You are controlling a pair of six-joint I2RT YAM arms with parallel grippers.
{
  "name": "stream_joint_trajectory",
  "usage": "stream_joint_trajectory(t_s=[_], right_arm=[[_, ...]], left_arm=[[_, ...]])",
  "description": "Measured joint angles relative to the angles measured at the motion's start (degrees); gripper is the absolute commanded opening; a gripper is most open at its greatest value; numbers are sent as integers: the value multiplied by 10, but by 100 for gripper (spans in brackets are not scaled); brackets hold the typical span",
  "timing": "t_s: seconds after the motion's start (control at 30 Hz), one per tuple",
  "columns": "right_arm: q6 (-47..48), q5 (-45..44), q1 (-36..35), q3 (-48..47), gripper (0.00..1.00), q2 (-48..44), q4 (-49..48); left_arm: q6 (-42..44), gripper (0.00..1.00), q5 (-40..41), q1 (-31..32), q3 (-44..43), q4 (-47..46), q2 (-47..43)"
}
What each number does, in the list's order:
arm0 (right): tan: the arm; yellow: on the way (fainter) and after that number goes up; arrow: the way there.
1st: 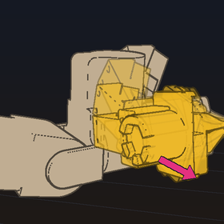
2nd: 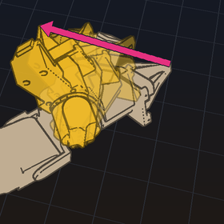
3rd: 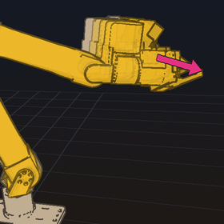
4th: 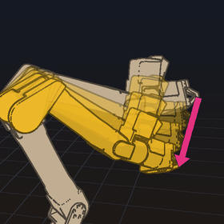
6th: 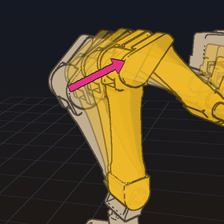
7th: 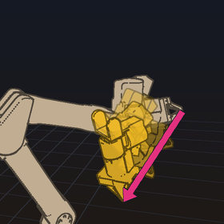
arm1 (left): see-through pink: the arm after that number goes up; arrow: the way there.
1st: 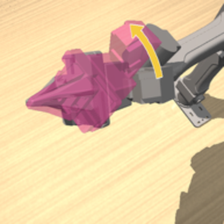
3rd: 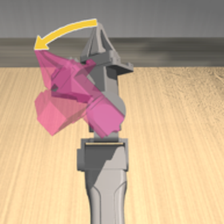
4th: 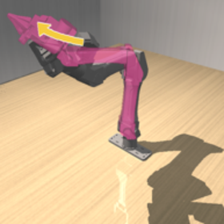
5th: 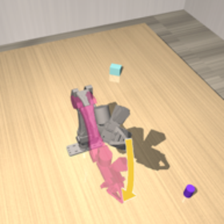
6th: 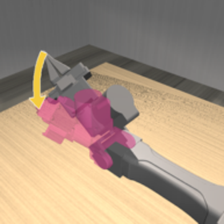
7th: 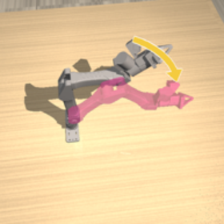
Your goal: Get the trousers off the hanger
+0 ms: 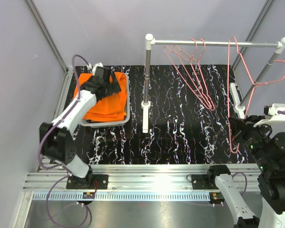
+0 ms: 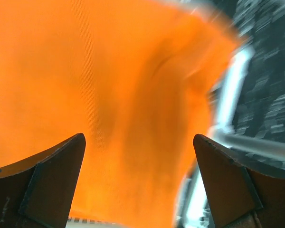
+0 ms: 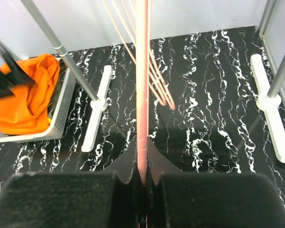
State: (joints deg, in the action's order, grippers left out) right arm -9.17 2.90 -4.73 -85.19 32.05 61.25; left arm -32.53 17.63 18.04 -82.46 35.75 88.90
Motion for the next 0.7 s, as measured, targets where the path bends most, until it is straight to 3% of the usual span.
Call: stream_joint_trajectory(t_s=[0.2,0.43,0.7], right_arm=[[0,-27,0,24,0,0,-2],[6,-34,0,60,0,27,-2],[7,2,0,70,0,71,-15]], left_arm=[[-16,99,-10,-1,66,-61,125],[-23,99,-14,-3,117,-122,85],[-29,99,-25,-3,107,-27,-33]])
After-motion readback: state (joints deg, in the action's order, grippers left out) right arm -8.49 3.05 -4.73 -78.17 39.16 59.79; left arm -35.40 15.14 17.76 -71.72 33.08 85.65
